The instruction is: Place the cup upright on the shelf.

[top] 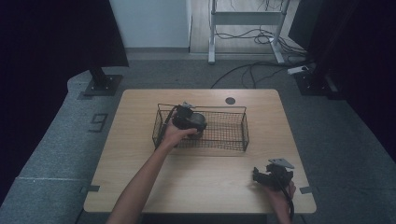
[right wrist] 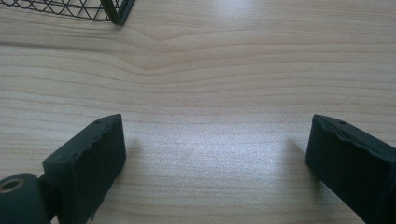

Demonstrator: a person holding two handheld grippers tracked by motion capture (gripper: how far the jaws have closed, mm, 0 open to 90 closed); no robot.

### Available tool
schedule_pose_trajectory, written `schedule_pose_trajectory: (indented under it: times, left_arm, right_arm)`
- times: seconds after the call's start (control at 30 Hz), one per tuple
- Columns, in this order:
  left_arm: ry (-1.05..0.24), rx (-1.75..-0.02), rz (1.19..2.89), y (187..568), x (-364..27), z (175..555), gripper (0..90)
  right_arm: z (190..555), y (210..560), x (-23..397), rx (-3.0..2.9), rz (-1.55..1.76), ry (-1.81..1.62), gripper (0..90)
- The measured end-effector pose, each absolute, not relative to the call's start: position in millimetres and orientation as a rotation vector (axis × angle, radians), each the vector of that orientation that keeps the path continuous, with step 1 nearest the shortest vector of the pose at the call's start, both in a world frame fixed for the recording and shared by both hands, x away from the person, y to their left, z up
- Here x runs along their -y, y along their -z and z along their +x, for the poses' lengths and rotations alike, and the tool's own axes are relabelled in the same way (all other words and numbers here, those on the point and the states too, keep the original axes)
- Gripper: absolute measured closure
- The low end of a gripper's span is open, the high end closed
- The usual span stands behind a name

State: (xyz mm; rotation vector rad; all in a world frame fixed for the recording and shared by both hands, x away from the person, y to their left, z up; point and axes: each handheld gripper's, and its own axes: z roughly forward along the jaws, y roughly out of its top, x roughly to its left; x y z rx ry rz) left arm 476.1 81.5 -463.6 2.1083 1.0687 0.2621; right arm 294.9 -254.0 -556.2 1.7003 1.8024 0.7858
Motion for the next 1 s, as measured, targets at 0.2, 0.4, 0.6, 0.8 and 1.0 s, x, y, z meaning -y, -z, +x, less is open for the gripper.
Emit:
schedule_pose_trajectory:
  times: [0.2,0.4,0.6,0.8,1.0]
  left_arm:
    - [-0.248,-1.083,2.115,467.9,-81.8,478.4,14.4]
    - [-0.228,-1.084,2.136,472.7,-81.4,479.7,14.3]
    - [-0.213,-1.098,2.156,478.2,-80.9,481.7,14.3]
    - [-0.213,-1.101,2.174,481.8,-79.5,481.7,14.2]
    - [-0.215,-1.112,2.201,482.2,-79.3,482.1,13.9]
  right_arm:
    - [294.9,556.2,254.0,-1.803,1.701,-0.786,4.9]
    - [294.9,556.2,254.0,-1.803,1.700,-0.786,4.9]
    - [294.9,556.2,254.0,-1.803,1.700,-0.786,4.9]
    - [294.9,556.2,254.0,-1.803,1.701,-0.786,4.9]
    - [294.9,556.2,254.0,-1.803,1.701,-0.786,4.9]
